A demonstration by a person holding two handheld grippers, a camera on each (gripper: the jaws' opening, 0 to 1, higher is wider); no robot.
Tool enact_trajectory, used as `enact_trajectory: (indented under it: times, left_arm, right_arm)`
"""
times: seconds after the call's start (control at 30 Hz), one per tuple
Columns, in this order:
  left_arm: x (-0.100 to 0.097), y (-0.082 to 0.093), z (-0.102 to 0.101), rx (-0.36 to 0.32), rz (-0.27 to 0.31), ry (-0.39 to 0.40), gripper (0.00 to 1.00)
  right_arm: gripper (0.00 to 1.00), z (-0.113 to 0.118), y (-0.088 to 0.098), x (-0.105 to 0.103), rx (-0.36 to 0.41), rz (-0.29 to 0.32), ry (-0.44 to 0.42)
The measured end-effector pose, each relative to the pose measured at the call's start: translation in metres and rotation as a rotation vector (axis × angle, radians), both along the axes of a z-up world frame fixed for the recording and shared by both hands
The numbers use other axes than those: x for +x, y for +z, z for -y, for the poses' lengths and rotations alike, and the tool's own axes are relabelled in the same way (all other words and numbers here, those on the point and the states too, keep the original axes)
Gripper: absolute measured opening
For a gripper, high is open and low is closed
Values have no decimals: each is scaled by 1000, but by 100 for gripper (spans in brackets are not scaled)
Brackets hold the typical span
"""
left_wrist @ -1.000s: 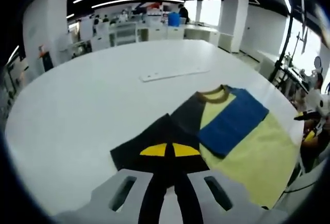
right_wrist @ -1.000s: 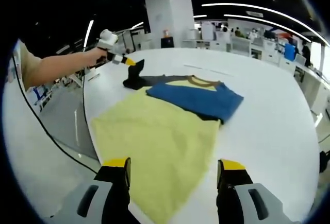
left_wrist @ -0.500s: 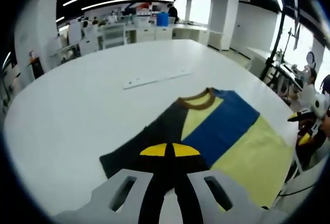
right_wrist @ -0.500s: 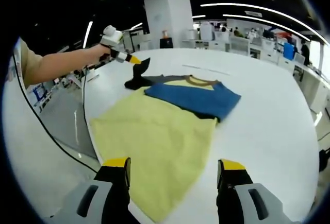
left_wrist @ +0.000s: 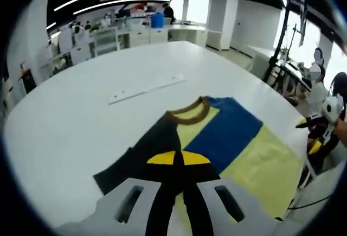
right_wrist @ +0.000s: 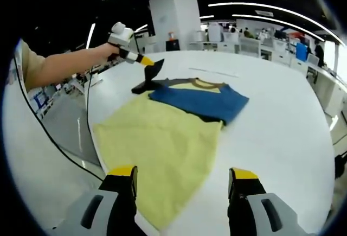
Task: Fold the garment on the visible template until the final outline fits inside the template.
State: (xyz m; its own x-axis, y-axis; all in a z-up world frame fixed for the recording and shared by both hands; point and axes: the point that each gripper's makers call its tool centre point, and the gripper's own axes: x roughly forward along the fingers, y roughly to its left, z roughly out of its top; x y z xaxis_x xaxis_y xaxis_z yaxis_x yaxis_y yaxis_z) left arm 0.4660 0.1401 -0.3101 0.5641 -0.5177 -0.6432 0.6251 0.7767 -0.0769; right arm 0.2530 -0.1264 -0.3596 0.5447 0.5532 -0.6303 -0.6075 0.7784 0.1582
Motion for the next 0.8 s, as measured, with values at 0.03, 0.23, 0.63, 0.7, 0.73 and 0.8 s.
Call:
enact_trajectory:
  times: [0.03,0.23,0.63,0.7,0.73,0.8]
  left_arm:
    - [0,0,3,0,0,-5,0]
    - [-1,5,24,1,7,-46,0]
    - [1,11,66,-1,11,-125,0]
    - [1,12,72,-5,11,-134,0]
    - [1,12,75,-5,10,-138,0]
    - [1,12,81,-5,10,-150,0]
  right_arm:
    - [66,0,0,0,1,-1,-1]
    - [66,3,-1,0,5,1,-5]
    - [66,9,-5,-2,9,-9,-13]
    - [66,9,-6,-2,9,-9,-13]
    - [66,9,-6,-3,11,-9,-13]
    - [66,9,-6,-3,11,-10,-12]
